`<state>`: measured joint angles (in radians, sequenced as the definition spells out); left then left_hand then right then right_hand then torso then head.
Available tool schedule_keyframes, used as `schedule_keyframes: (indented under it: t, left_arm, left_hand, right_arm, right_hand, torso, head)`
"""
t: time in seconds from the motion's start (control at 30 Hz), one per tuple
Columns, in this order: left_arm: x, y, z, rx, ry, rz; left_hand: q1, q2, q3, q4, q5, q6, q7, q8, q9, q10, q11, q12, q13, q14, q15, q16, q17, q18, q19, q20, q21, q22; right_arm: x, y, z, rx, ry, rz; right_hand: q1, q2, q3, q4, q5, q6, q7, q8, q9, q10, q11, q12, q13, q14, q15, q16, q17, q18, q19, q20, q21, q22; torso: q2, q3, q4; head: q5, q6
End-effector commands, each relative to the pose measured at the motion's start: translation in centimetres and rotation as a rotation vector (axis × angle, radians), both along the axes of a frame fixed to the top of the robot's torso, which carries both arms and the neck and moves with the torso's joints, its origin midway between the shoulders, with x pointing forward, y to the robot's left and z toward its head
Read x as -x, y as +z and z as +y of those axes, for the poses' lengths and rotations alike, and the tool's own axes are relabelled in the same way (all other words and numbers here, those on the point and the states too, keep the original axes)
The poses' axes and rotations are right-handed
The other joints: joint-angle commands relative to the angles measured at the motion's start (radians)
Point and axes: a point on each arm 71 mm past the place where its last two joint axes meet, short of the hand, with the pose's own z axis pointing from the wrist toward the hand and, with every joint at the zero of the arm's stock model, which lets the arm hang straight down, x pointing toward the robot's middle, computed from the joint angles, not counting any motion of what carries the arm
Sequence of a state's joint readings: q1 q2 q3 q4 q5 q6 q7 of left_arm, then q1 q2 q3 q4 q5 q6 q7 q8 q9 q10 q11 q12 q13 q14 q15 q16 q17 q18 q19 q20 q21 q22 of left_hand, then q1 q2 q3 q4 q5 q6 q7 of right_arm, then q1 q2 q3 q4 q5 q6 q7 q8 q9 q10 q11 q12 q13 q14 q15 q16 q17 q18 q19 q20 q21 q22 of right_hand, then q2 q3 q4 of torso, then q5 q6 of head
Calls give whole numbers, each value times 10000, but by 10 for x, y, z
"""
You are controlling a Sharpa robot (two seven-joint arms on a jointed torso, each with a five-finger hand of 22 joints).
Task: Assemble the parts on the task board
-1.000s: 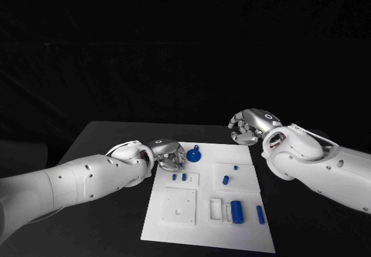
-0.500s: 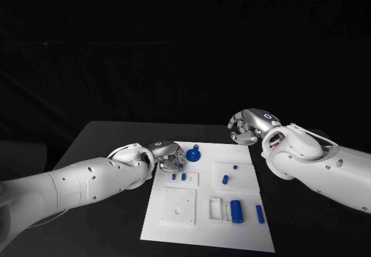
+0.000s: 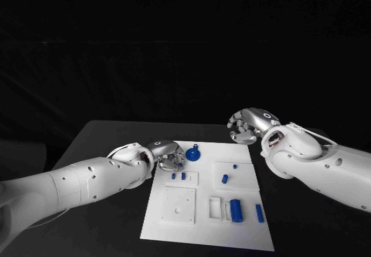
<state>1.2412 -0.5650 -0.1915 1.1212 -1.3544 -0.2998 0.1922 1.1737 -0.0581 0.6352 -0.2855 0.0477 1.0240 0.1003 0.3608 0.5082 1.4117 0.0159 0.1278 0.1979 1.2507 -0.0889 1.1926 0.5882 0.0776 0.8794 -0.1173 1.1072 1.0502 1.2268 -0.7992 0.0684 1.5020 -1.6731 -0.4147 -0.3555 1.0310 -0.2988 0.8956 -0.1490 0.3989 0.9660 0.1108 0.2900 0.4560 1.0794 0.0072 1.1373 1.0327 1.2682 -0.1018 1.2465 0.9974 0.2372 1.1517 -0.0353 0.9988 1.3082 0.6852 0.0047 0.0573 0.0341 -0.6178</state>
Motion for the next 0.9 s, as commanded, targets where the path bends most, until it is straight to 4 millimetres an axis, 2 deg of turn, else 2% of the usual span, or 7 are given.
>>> schedule_keyframes:
  t: [0.03,0.9]
  left_arm:
    - [1,-2,-1,67,-26,25]
    - [1,-14,-2,-337,196,376]
  left_hand:
    - [43,18,50,-3,35,74,-17,21,10,-59,-8,-70,-10,1,-78,52,16,133,56,-671,61,14]
    - [49,20,61,-13,36,89,-22,17,13,-44,-14,-75,17,7,-83,69,26,131,66,-686,82,34]
  right_arm:
    - [0,0,1,90,99,36]
    - [0,0,2,119,118,72]
  right_hand:
    - [31,19,46,-5,68,16,55,50,9,-53,-32,-37,-9,-65,-23,-36,13,246,-14,-40,-46,84]
    - [31,20,52,4,75,28,49,60,8,-48,-37,-32,-16,-58,-27,-41,18,246,-10,-39,-48,88]
  torso:
    - [-1,1,-4]
    - [-5,6,-3]
  head:
    - [4,12]
    - [-25,-13]
